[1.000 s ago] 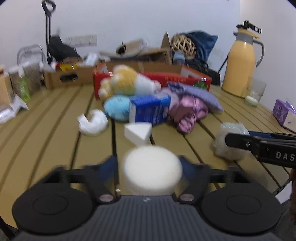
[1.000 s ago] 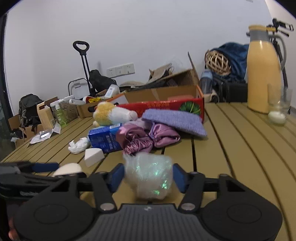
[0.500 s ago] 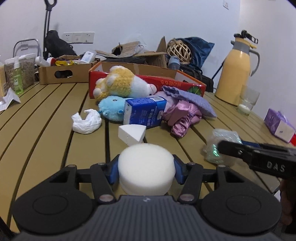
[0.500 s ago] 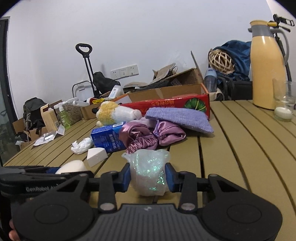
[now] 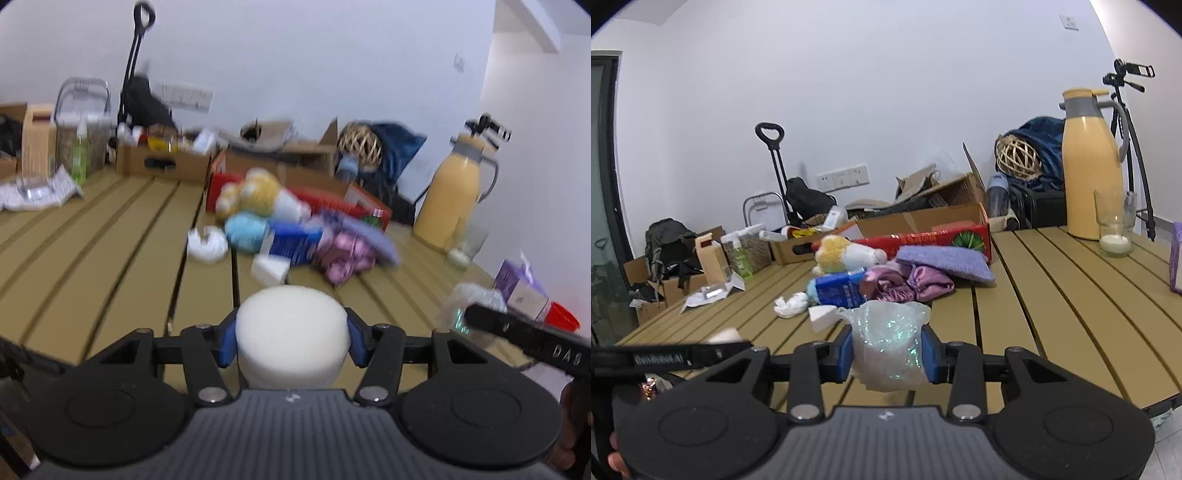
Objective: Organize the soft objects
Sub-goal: 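Carry sponge and glittery bag into the cardboard box and release both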
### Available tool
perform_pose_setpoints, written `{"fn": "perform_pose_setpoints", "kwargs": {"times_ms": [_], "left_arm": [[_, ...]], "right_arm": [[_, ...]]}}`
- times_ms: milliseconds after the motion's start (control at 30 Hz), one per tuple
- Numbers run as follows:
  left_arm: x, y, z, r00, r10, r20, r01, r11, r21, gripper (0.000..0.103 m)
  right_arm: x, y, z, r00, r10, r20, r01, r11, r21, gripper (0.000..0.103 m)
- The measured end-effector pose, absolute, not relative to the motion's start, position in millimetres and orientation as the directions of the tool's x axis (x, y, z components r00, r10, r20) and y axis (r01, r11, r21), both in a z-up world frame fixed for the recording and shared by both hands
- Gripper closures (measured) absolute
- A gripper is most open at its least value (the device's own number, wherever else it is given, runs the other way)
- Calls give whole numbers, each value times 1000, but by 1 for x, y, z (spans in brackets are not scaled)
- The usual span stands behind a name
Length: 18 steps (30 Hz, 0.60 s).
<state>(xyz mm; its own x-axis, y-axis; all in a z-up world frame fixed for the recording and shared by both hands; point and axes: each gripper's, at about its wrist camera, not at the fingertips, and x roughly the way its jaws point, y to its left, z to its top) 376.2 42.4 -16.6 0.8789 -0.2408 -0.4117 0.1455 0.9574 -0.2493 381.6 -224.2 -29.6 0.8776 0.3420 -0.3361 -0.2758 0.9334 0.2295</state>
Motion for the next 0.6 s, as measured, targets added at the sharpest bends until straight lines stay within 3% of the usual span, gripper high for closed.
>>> {"fn": "perform_pose_setpoints", "kwargs": {"times_ms": [200, 367, 467, 600], "left_arm": [[398, 43, 31, 932, -209, -295, 160, 970, -184, 46], [472, 45, 73, 957, -190, -221, 162, 977, -138, 45], [547, 43, 93, 961, -171, -217, 155, 984, -92, 45], [679, 36, 93, 917, -173, -359, 161, 985, -64, 45]], "right_arm": [[411, -224, 6, 884, 374, -282, -321, 922, 216, 67], [500, -229, 47, 860, 437, -263, -385, 895, 227, 67], [583, -228, 66, 824, 481, -299, -406, 870, 281, 66], [711, -218, 63, 781, 493, -382, -364, 858, 362, 65]]}}
